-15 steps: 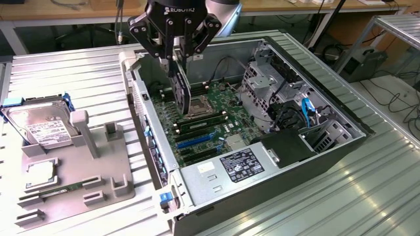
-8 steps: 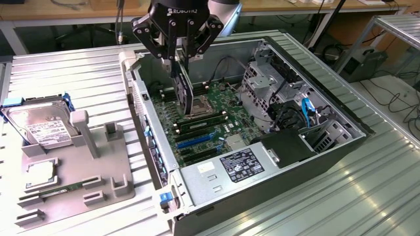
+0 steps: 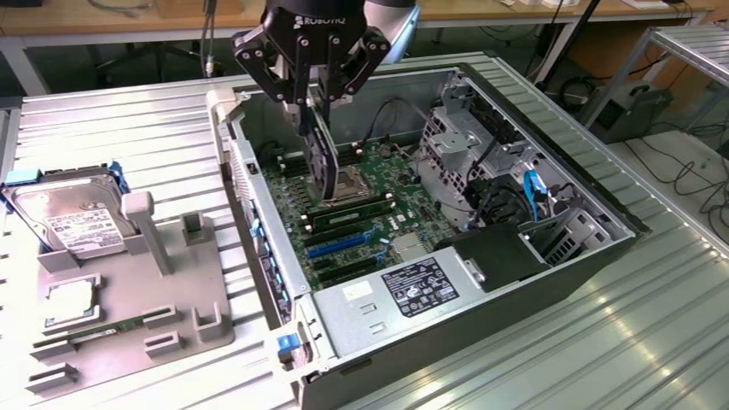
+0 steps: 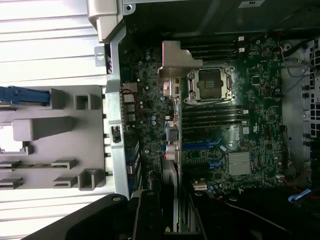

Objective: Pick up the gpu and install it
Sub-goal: 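Pick up the gpu and move the gpu toward the slot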

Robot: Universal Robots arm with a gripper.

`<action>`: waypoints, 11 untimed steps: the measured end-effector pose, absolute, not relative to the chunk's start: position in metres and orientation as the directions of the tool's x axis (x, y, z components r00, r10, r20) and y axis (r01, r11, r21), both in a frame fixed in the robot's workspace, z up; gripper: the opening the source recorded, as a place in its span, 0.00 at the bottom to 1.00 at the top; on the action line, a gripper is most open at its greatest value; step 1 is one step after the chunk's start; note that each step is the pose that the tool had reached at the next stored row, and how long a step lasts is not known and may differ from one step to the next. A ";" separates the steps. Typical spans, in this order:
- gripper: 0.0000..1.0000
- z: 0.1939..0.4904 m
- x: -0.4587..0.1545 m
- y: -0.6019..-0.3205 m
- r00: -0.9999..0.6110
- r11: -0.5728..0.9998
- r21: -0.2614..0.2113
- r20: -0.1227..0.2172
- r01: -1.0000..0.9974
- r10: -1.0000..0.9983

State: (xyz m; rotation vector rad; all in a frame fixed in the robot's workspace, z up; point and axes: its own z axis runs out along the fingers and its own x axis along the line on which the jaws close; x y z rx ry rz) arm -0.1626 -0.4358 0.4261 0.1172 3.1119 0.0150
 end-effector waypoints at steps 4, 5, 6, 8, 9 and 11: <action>0.26 0.425 -0.161 -0.436 -0.997 0.997 0.011 -0.027 0.075 0.075; 0.26 0.425 -0.160 -0.436 -0.997 0.997 0.011 -0.027 0.075 0.075; 0.26 0.425 -0.160 -0.436 -0.997 0.997 0.011 -0.027 0.075 0.075; 0.26 0.425 -0.159 -0.436 -0.997 0.997 0.011 -0.027 0.075 0.075; 0.26 0.425 -0.158 -0.436 -0.997 0.997 0.011 -0.027 0.075 0.075; 0.26 0.424 -0.157 -0.436 -0.997 0.997 0.011 -0.027 0.075 0.075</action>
